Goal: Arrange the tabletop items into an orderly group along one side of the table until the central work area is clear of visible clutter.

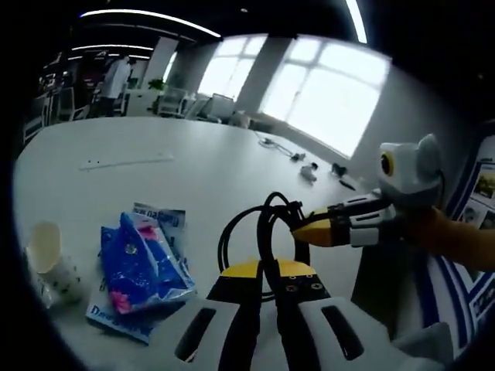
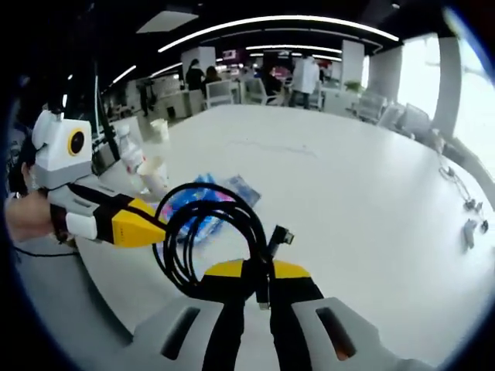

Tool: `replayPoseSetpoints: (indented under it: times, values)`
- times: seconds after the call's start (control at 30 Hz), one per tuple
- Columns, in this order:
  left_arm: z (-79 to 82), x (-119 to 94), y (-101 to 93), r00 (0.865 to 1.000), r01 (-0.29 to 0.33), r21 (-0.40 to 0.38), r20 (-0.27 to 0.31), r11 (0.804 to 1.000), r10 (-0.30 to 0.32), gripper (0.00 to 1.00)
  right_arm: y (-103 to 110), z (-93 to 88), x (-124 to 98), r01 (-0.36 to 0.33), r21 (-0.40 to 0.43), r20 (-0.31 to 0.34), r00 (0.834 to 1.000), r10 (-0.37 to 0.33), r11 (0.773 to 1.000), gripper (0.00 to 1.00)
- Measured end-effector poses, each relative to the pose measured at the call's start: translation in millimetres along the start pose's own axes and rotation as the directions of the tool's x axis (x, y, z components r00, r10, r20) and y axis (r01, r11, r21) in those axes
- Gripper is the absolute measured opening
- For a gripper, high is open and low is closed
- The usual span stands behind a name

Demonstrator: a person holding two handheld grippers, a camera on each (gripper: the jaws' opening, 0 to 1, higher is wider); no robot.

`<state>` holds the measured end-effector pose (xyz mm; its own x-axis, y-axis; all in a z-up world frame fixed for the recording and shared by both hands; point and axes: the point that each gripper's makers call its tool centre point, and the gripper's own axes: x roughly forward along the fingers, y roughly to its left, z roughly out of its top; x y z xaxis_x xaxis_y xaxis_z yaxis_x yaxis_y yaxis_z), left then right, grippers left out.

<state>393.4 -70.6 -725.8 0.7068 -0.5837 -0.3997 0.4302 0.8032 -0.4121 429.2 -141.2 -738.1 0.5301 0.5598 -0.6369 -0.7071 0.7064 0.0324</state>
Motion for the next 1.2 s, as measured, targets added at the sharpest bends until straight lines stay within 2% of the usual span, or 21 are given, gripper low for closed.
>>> replayPoseSetpoints:
  times: [0.53, 1.2]
  values:
    - [-21.6, 33.6, -31.9, 0.996, 0.073, -0.026, -0.048, 0.997, -0.075, 0.01, -27.4, -40.1, -23.2, 0.052, 0.051, -0.064, 0.997, -0.048, 0.997, 0.06]
    - [-31.7, 65.2, -32.2, 0.992, 0.092, -0.058, -0.08, 0.994, -0.096, 0.01, -55.0, -57.1, -9.6, 0.05, 0.064, -0.124, 0.991, -0.041, 0.997, 0.06]
